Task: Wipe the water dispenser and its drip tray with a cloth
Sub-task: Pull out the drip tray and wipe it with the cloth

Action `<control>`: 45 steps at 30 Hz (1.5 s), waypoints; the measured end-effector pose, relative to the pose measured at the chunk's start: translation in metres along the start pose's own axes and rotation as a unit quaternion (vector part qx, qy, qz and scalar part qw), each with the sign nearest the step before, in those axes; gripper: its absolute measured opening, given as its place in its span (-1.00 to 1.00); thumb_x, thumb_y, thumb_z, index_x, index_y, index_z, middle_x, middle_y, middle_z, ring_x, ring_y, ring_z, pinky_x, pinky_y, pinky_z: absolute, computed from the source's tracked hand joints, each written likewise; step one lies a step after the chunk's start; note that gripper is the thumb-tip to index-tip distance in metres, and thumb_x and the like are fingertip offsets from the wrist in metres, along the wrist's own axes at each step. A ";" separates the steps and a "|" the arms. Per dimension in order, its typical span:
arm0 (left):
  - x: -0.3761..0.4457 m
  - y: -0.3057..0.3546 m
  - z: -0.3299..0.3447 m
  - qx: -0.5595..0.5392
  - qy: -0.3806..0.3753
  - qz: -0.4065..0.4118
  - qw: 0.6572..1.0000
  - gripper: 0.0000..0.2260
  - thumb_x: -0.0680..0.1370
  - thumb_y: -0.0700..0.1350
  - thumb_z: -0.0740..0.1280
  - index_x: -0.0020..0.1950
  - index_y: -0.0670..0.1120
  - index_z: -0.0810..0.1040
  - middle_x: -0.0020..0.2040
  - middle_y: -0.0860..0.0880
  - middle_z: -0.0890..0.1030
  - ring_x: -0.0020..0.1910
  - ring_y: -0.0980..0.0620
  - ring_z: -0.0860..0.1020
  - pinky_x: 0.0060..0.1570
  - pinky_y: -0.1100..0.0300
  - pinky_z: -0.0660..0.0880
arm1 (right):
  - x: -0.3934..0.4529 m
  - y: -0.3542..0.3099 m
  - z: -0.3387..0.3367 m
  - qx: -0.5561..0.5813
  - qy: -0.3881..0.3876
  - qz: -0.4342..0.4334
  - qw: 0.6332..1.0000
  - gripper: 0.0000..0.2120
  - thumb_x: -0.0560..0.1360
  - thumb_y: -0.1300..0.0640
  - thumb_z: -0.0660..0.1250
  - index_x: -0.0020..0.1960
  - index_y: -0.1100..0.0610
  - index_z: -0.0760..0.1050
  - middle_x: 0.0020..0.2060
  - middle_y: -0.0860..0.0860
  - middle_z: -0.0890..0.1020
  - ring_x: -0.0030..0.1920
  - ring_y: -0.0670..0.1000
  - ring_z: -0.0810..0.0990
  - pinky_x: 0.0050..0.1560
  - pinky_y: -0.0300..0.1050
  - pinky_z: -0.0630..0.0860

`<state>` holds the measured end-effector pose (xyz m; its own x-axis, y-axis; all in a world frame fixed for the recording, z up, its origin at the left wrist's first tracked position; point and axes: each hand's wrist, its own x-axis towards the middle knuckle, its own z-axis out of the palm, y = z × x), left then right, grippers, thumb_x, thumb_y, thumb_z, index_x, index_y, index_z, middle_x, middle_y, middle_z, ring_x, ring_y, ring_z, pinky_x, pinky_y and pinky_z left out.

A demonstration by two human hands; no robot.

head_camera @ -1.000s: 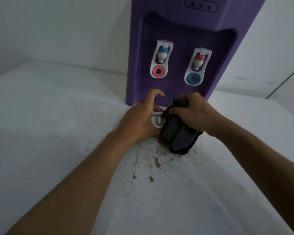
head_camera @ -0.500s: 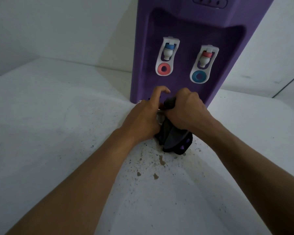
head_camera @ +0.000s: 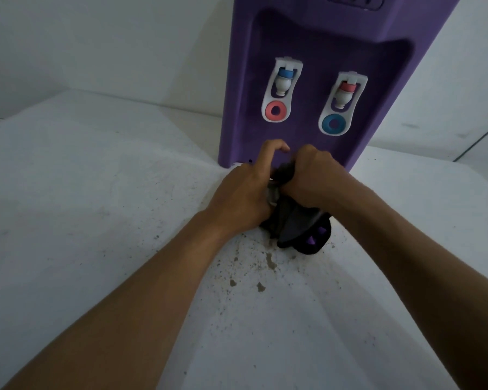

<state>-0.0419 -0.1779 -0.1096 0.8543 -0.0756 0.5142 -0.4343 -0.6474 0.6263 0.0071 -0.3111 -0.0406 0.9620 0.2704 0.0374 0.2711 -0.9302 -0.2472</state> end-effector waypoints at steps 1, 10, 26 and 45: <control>0.000 0.001 0.000 0.001 0.002 0.003 1.000 -0.35 0.52 -0.28 0.46 0.49 0.01 0.23 -0.17 -0.02 0.70 -0.31 -0.03 0.64 -0.31 -0.13 0.57 | 0.003 -0.001 -0.005 -0.007 -0.016 0.001 1.000 -0.65 0.49 0.05 0.48 0.08 0.11 0.33 -0.05 0.10 0.54 -0.17 0.09 0.59 -0.30 -0.09 0.47; -0.001 -0.002 0.002 -0.012 -0.007 -0.007 1.000 -0.31 0.48 -0.32 0.50 0.48 -0.05 0.21 -0.15 -0.09 0.70 -0.22 -0.12 0.66 -0.24 -0.17 0.59 | 0.016 -0.012 -0.009 -0.024 -0.068 0.006 0.997 -0.68 0.53 0.05 0.44 0.11 0.12 0.34 -0.12 0.07 0.51 -0.21 0.03 0.54 -0.31 -0.10 0.40; -0.004 0.000 -0.004 -0.008 -0.013 -0.025 1.000 -0.08 0.26 -0.03 0.75 0.40 0.17 0.22 0.12 0.12 0.72 0.01 0.13 0.68 0.06 0.03 0.66 | 0.003 0.041 -0.046 0.040 -0.115 0.015 0.992 -0.69 0.32 -0.05 0.63 -0.06 0.10 0.68 -0.19 0.06 0.72 -0.15 0.08 0.69 -0.17 -0.02 0.66; -0.003 -0.002 0.000 -0.055 0.000 0.003 0.998 -0.26 0.39 -0.09 0.67 0.40 0.04 0.29 0.13 0.02 0.74 0.06 0.10 0.71 0.01 -0.03 0.67 | 0.005 0.019 -0.002 0.013 0.014 0.016 1.000 -0.63 0.47 -0.01 0.49 0.21 0.11 0.55 0.02 0.11 0.62 -0.03 0.16 0.65 0.04 0.11 0.67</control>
<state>-0.0437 -0.1768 -0.1121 0.8518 -0.0780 0.5180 -0.4674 -0.5597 0.6843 0.0174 -0.3278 -0.0428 0.9709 0.2328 0.0562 0.2392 -0.9318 -0.2730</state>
